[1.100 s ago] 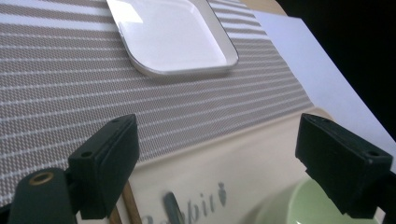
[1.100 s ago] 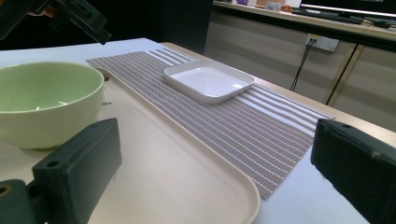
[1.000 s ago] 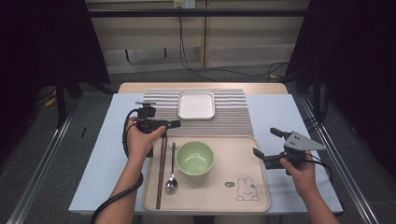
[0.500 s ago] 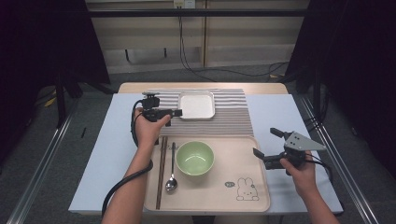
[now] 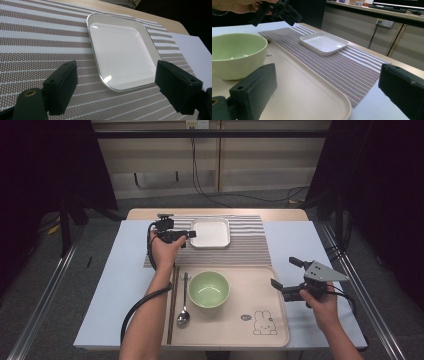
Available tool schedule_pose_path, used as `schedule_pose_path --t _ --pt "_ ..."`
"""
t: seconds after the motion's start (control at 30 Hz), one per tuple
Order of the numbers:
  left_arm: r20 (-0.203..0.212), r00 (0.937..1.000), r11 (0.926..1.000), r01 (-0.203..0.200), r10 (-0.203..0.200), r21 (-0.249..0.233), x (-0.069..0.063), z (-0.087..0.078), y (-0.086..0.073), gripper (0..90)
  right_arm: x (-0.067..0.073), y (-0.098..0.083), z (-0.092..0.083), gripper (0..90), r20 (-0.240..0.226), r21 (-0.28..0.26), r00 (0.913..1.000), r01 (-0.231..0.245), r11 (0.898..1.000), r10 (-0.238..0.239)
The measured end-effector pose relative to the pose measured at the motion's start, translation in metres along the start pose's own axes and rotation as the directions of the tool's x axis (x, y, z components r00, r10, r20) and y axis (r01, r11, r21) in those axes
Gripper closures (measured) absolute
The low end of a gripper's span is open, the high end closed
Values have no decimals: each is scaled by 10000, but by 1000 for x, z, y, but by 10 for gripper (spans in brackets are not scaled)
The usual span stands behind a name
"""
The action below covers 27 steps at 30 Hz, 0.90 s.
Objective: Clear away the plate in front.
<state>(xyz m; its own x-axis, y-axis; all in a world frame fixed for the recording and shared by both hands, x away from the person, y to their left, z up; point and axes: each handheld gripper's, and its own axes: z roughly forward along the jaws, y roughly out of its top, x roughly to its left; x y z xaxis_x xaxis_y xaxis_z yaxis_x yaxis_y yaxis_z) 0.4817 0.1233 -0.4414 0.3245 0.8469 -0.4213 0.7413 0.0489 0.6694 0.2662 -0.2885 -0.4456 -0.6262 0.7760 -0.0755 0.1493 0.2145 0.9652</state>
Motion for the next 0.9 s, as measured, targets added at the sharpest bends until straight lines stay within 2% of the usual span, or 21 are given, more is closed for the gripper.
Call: schedule_pose_path --t 0.03,0.1,0.23,0.33,0.4,0.43,0.53,0.57,0.6,0.63,0.67,0.83,0.9 --pt "24 10000 10000 51 -51 28 0 2 0 243 0 0 0 15 19 -6 10000 39 10000 -39" --pt "-95 10000 10000 22 -21 60 1 5 1 244 0 0 0 15 7 4 10000 -2 10000 2" --pt "-375 9988 9995 -322 321 -29 3 13 2 275 0 0 0 15 -13 -19 10000 0 10000 0" --pt "-477 9985 9995 -279 272 -125 3 19 3 324 -1 0 0 15 7 -17 10000 8 10000 -8" --pt "-661 9968 9989 -459 454 -72 3 23 3 366 -1 0 0 15 30 -52 10000 32 10000 -32" --pt "-660 9973 9995 -329 327 -30 4 25 3 397 -1 0 0 15 14 -38 10000 26 10000 -26" --pt "-831 9961 9995 -305 303 -10 7 30 2 461 -1 0 0 15 9 -48 10000 16 10000 -16" --pt "-822 9966 9998 -15 -1 -198 8 32 1 469 -1 0 0 15 33 -70 10000 50 10000 -50" --pt "-822 9966 9998 -15 -1 -198 8 32 1 494 -1 0 0 15 33 -70 10000 50 10000 -50" --pt "-966 9952 9999 -166 162 -34 9 33 0 494 -1 0 0 15 45 -71 10000 62 10000 -61" --pt "-939 9955 9998 -163 152 -108 10 34 0 513 -1 0 0 15 7 -57 10000 48 10000 -48" --pt "-1014 9948 9999 103 -102 2 10 41 -4 559 -2 0 0 15 -4 -9 9999 139 9999 -139" --pt "-1039 9946 9999 86 -77 88 10 43 -4 573 -2 0 0 15 -27 -22 10000 83 10000 -83"
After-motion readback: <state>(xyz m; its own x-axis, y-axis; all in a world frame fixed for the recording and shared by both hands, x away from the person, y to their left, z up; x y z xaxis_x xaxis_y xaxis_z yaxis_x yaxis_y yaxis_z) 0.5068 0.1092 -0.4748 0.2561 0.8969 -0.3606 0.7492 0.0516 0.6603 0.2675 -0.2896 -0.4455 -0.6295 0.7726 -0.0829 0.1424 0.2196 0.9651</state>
